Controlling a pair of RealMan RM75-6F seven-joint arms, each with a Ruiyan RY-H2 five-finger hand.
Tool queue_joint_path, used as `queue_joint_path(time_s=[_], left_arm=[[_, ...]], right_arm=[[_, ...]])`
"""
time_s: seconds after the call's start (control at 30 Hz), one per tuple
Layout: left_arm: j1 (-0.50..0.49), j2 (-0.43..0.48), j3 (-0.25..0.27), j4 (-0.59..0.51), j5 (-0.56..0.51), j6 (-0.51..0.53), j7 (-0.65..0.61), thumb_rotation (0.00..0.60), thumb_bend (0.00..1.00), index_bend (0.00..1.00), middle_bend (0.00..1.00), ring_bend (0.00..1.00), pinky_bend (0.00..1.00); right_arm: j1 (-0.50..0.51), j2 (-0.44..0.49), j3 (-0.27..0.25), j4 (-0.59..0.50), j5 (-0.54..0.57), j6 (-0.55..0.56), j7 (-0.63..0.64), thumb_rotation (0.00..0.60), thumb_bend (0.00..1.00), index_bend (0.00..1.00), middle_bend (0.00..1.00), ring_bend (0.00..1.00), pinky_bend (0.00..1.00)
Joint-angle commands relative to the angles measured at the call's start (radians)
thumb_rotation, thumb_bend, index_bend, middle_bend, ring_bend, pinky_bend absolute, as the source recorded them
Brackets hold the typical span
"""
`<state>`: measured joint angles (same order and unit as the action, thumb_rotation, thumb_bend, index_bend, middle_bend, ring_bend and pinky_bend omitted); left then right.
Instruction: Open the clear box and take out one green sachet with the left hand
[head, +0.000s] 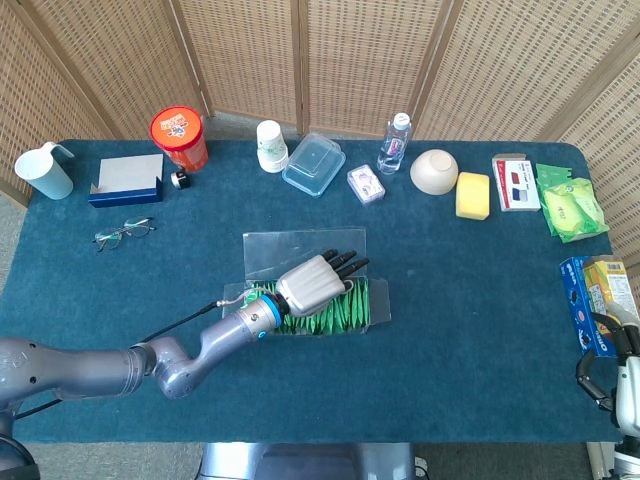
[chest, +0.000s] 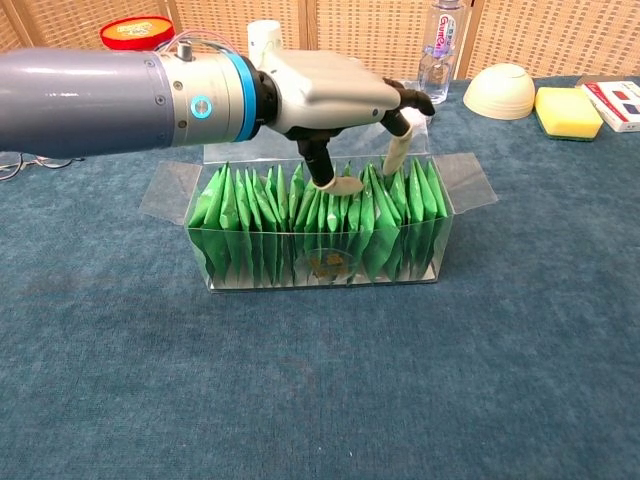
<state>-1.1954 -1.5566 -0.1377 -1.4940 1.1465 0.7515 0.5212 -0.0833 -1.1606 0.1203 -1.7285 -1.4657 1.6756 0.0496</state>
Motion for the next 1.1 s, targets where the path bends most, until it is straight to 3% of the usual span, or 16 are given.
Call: queue_joint_path(time_s=[0.03, 0.73, 1.1], left_arm=[[0.000, -0.005, 0.004, 0.005, 0.000, 0.002, 0.005, 0.600, 0.36, 0.38, 0.03, 0.00, 0.16], [0.006, -0.027, 0.007, 0.026, 0.014, 0.021, 0.006, 0.600, 0.36, 0.52, 0.09, 0.00, 0.16], [0.013, -0.014, -0.002, 0.014, 0.036, 0.029, -0.021, 0.600, 0.36, 0.53, 0.10, 0.00, 0.16]], right_arm=[[0.000, -0.001, 0.000, 0.001, 0.000, 0.000, 0.001, 0.427, 0.66, 0.23, 0.17, 0.15, 0.22], [-0.003, -0.005, 0.000, 0.006, 0.001, -0.002, 0.004, 0.427, 0.66, 0.22, 0.17, 0.14, 0.22], [-0.003, -0.007, 0.001, 0.007, 0.002, -0.005, 0.004, 0.425, 0.66, 0.22, 0.17, 0.14, 0.22]])
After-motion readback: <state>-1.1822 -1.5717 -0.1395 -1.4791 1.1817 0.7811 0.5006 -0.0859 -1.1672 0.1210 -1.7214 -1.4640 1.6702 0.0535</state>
